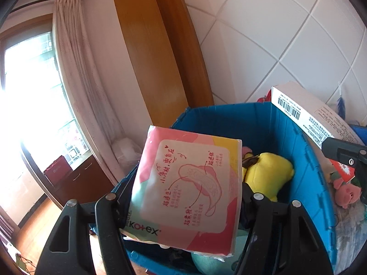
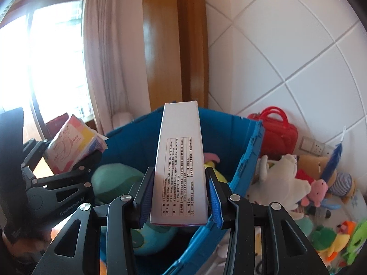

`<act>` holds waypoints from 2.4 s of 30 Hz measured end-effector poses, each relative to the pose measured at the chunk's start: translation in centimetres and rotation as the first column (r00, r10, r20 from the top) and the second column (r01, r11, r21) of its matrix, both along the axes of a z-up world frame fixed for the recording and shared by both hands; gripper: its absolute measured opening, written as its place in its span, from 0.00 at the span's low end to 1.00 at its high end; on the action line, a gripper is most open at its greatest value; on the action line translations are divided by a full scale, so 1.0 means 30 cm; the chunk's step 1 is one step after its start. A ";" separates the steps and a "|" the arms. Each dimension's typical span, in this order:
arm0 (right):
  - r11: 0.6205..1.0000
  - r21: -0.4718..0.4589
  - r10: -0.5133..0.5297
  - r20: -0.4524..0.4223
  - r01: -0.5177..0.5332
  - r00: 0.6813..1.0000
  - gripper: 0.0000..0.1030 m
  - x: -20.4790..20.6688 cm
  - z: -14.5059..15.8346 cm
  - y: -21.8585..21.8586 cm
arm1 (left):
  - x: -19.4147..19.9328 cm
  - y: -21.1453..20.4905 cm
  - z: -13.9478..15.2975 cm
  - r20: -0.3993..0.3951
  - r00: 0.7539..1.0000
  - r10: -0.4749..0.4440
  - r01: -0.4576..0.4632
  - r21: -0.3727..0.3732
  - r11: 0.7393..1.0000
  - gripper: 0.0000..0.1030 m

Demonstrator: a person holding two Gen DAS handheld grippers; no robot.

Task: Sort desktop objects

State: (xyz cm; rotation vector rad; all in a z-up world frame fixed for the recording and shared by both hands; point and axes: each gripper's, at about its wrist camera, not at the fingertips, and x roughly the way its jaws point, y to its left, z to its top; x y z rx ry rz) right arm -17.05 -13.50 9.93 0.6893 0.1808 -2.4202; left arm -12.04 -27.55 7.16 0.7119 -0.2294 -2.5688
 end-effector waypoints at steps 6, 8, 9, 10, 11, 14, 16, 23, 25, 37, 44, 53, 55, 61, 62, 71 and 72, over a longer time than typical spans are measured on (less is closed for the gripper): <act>0.999 0.038 -0.014 0.036 0.013 0.999 0.41 -0.082 -0.037 -0.059 | -0.080 -0.036 -0.026 0.041 0.999 0.021 -0.021 -0.001 1.000 0.68; 0.999 0.042 -0.021 0.047 0.019 0.999 0.41 -0.100 -0.040 -0.072 | -0.094 -0.044 -0.026 0.046 0.999 0.027 -0.027 0.002 1.000 0.68; 0.999 0.042 -0.024 0.051 0.022 0.998 0.41 -0.106 -0.040 -0.076 | -0.100 -0.047 -0.025 0.048 0.998 0.029 -0.029 0.002 1.000 0.69; 0.999 0.040 -0.026 0.054 0.024 0.998 0.41 -0.110 -0.039 -0.079 | -0.104 -0.048 -0.025 0.050 0.998 0.031 -0.031 0.001 1.000 0.69; 0.999 0.036 -0.027 0.054 0.025 0.998 0.41 -0.112 -0.037 -0.079 | -0.105 -0.051 -0.027 0.051 0.998 0.034 -0.034 -0.002 0.999 0.73; 0.999 0.026 -0.032 0.052 0.030 0.998 0.50 -0.117 -0.030 -0.080 | -0.103 -0.059 -0.028 0.049 0.998 0.041 -0.040 -0.019 0.999 0.84; 0.999 0.020 -0.029 0.048 0.028 0.998 0.51 -0.109 -0.021 -0.079 | -0.097 -0.059 -0.026 0.046 0.998 0.042 -0.041 -0.031 0.999 0.87; 1.000 -0.011 -0.010 0.024 0.011 1.000 0.54 -0.034 0.018 -0.062 | -0.064 -0.083 -0.003 0.022 0.999 0.036 -0.036 -0.009 0.999 1.00; 1.000 -0.023 -0.009 0.020 0.010 1.000 0.54 -0.010 0.030 -0.053 | -0.054 -0.085 -0.002 0.019 0.999 0.044 -0.043 -0.006 0.999 1.00; 0.997 -0.074 -0.035 0.024 0.036 0.999 0.56 0.105 0.031 0.039 | 0.075 -0.035 0.003 -0.034 0.999 0.013 -0.013 0.006 1.000 1.00; 0.992 -0.112 -0.056 0.022 0.058 0.998 0.58 0.183 0.022 0.084 | 0.150 -0.020 0.007 -0.064 0.998 -0.009 0.009 0.010 1.000 1.00; 0.992 -0.108 -0.067 -0.012 0.065 0.998 0.61 0.297 0.021 0.083 | 0.243 -0.019 -0.004 -0.091 0.996 -0.023 0.025 0.018 1.000 1.00; 0.992 -0.106 -0.075 -0.019 0.073 0.997 0.65 0.320 0.016 0.087 | 0.265 -0.016 -0.012 -0.094 0.995 -0.030 0.031 0.018 0.999 1.00; 0.989 -0.107 -0.102 -0.010 0.100 0.995 0.68 0.379 -0.012 0.112 | 0.326 0.006 -0.037 -0.097 0.993 -0.067 0.070 0.035 0.997 1.00; 0.988 -0.108 -0.109 -0.007 0.108 0.994 0.68 0.389 -0.016 0.122 | 0.332 0.013 -0.038 -0.098 0.993 -0.074 0.077 0.036 0.996 1.00; 0.978 -0.122 -0.167 0.009 0.167 0.986 0.70 0.425 -0.037 0.238 | 0.384 0.134 -0.005 -0.122 0.983 -0.136 0.140 0.019 0.990 1.00; 0.978 -0.121 -0.173 0.008 0.172 0.985 0.70 0.429 -0.038 0.257 | 0.389 0.148 0.000 -0.129 0.982 -0.140 0.144 0.022 0.989 1.00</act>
